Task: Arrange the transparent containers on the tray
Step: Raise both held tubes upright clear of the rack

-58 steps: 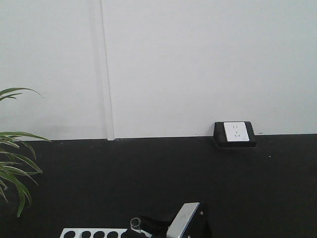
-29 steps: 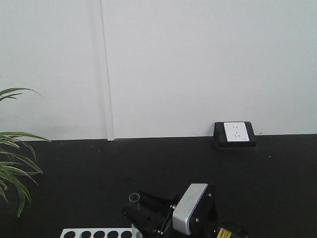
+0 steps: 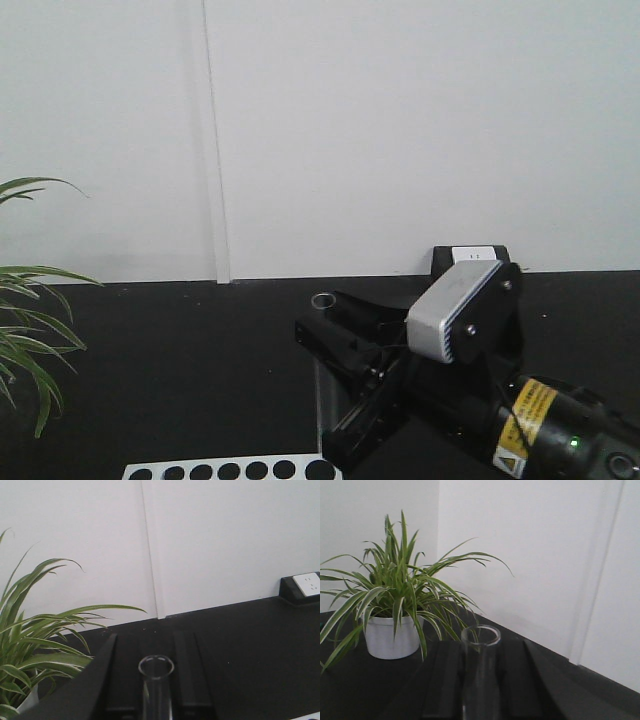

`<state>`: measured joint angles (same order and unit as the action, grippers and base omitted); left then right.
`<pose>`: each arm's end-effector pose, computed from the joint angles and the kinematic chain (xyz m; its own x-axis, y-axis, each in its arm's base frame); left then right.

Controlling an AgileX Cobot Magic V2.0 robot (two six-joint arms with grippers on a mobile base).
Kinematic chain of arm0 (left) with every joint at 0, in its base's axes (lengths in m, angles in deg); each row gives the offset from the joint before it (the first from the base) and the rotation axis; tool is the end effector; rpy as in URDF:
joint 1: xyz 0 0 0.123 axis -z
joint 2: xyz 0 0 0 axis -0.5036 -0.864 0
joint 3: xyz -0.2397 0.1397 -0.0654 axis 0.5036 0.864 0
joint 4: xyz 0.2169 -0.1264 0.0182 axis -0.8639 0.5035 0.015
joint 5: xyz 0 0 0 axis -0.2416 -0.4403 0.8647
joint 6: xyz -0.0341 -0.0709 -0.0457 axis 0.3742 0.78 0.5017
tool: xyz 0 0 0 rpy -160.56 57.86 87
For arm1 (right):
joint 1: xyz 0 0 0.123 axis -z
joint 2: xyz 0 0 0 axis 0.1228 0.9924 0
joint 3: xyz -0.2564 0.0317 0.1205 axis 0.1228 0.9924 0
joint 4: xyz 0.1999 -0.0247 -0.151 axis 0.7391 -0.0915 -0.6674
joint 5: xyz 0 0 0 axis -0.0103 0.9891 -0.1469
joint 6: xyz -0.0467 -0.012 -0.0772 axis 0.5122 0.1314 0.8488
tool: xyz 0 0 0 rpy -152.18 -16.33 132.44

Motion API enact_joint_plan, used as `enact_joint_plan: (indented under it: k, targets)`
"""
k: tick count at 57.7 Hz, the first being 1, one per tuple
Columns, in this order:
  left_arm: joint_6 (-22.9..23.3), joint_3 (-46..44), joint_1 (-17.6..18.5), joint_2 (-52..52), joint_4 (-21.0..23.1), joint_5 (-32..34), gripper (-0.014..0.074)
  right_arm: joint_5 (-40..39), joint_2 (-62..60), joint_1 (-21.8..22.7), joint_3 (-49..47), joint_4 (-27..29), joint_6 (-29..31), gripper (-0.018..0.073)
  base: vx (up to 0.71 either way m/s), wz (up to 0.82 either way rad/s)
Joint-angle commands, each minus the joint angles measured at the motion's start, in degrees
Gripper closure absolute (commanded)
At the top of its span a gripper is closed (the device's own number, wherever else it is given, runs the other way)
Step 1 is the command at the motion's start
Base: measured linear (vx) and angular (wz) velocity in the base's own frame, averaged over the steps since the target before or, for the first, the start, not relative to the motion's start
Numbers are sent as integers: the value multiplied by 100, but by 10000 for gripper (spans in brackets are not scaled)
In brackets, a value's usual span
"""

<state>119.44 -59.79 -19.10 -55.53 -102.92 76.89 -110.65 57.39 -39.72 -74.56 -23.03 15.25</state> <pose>0.1278 -0.0155 0.3468 -0.0511 0.0084 -0.9987 0.0909 0.9959 0.0037 0.2260 0.1774 0.3248 0.0884 -0.0145 -0.9960 -0.7637 0.6409 -0.0771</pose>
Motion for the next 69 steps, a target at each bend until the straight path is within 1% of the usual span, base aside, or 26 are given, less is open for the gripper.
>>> enact_joint_plan:
  k: [1,11,17,21,69]
  targets:
    - [52,-143,32,-3,9,246,600,326,-532,0,-167,-19,-234,572,0,0]
    - [52,-143,32,-3,9,-10,600,1411,-1176,0,-167,-47,-270,572,0,0]
    - [52,-143,32,-3,9,-59,600,1838,-1424,0,-167,-47,-264,572,0,0]
    - [52,-143,32,-3,9,-59,600,1988,-1506,5,-167,-47,-256,572,0,0]
    - [52,-143,32,-3,9,-83,600,2089,-1527,5,-167,-49,-244,572,0,0]
